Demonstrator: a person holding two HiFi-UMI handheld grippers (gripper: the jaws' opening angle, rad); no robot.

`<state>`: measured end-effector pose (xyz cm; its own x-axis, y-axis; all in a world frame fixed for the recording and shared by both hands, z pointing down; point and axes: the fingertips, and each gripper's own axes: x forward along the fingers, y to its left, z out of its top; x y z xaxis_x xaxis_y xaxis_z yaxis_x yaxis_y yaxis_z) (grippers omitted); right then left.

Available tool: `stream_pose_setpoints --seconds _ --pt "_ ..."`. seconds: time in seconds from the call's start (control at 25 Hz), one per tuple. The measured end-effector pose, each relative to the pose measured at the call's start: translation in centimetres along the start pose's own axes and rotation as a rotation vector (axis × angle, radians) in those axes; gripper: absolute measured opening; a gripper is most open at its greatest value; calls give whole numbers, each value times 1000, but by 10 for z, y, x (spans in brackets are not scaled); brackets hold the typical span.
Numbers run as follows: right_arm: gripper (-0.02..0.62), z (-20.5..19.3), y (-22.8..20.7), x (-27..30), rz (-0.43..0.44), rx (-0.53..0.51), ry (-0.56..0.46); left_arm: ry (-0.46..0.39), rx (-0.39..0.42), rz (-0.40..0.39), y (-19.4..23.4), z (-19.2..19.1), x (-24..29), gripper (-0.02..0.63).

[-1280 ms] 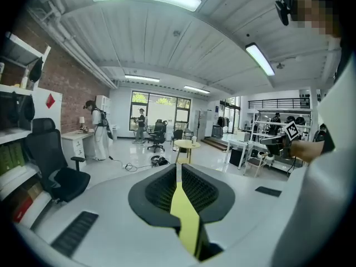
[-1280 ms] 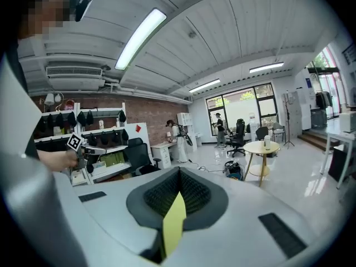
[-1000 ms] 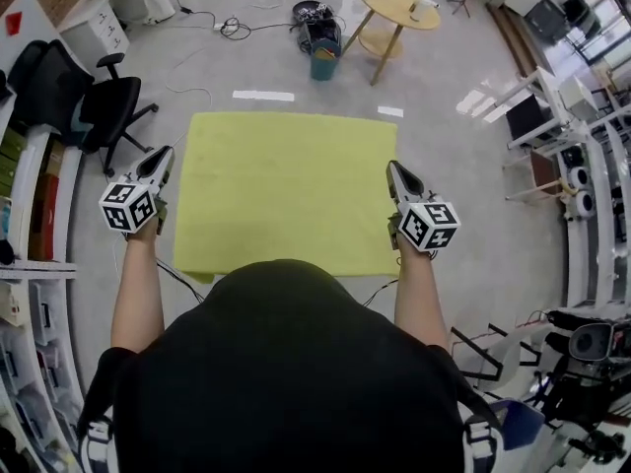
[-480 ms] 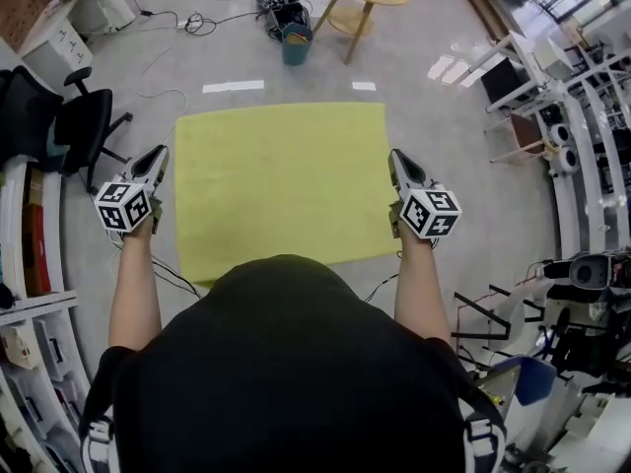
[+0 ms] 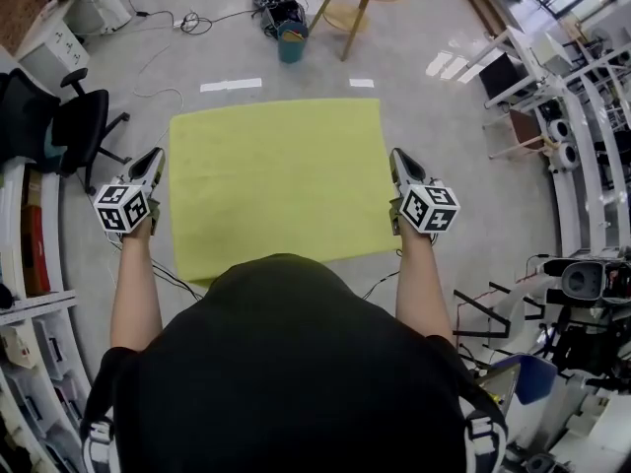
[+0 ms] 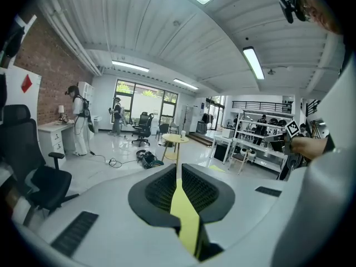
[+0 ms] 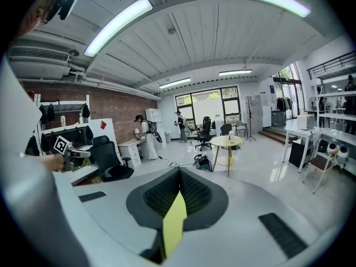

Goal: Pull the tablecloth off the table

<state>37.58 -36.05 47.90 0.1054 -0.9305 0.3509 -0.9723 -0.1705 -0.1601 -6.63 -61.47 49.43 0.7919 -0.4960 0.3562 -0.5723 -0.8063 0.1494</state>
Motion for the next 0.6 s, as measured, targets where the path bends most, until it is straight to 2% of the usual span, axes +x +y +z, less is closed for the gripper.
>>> stream_pose_setpoints --seconds 0.2,0.32,0.44,0.6 --pt "18 -14 -5 8 13 -72 54 14 8 15 -9 -3 0 46" --pt "18 -26 -24 14 27 -74 94 38 3 59 -10 -12 3 47" --pt "20 -57 -58 19 -2 -58 159 121 2 109 -1 -45 14 50" --pt "28 -106 -76 33 -12 -33 260 246 -63 131 23 -107 13 69"
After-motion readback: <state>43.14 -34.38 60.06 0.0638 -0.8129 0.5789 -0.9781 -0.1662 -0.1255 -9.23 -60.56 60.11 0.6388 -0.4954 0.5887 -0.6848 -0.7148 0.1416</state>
